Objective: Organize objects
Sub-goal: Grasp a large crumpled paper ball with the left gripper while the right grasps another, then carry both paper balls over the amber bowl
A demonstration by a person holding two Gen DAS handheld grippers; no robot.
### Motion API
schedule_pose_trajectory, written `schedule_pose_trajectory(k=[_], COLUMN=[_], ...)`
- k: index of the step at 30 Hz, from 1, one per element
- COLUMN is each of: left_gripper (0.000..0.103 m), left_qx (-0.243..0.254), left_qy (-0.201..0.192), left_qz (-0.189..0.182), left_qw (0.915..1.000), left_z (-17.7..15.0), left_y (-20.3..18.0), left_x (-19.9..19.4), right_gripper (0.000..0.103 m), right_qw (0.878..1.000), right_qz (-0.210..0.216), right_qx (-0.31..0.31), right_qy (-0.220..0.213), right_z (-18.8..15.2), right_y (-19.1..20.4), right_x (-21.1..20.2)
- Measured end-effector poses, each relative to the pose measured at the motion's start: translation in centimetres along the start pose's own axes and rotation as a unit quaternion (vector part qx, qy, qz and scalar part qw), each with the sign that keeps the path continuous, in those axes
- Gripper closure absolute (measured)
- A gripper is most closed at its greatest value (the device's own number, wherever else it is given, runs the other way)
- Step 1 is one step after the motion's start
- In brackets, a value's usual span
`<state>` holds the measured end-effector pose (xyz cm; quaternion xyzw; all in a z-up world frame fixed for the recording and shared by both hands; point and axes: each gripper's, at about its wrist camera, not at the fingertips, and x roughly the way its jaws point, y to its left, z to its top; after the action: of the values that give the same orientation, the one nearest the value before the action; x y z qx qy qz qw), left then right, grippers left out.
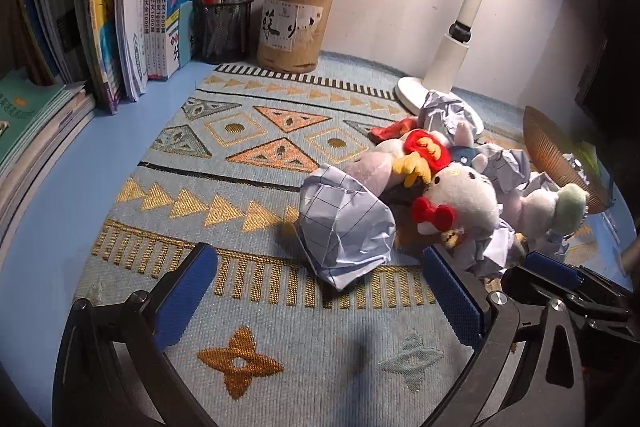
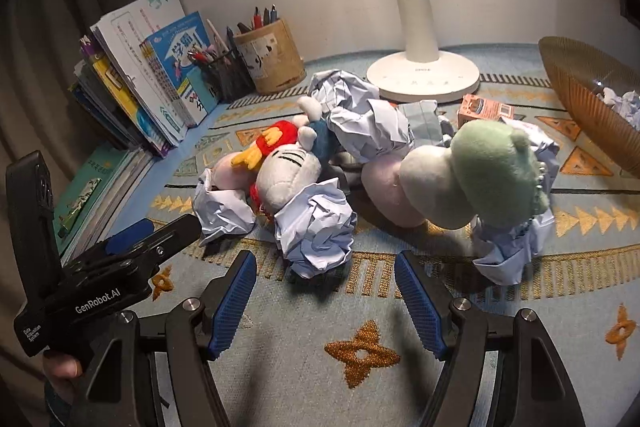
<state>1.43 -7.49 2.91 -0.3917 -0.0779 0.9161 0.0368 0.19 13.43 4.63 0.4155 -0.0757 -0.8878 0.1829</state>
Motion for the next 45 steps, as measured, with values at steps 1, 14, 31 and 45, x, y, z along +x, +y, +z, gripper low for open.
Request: schedule_pose_trajectory(k=[1, 14, 31, 45], left_gripper=[0.001, 0.027, 0.049, 0.049], left_qx=[0.004, 0.009, -0.019, -0.008], left_qy=[0.004, 0.051, -0.01, -0.075], left_qz=[0.004, -0.004, -0.056, -0.099], left_qw=[1.0, 0.9986, 0.9982, 0.9923], left_z=[0.1, 0.8, 0.5, -2.1], left_y=[-0.2, -1.2, 0.2, -4.1], left_x=[0.3, 3.4, 1.0, -4.3], right_gripper=[0.032, 0.038, 0.061, 0.061], right_qw=[1.0, 0.999, 0.999, 0.998], right_qz=[0.001, -0.03, 0.01, 0.013], right_qx=[0.005, -0.031, -0.036, -0.044], right_qy=[0.004, 0.022, 0.023, -0.051], right_z=[0.2, 1.3, 0.5, -0.4], right_y=[-0.2, 0.5, 0.7, -2.1], right_x=[0.5, 3.4, 2.4, -5.8])
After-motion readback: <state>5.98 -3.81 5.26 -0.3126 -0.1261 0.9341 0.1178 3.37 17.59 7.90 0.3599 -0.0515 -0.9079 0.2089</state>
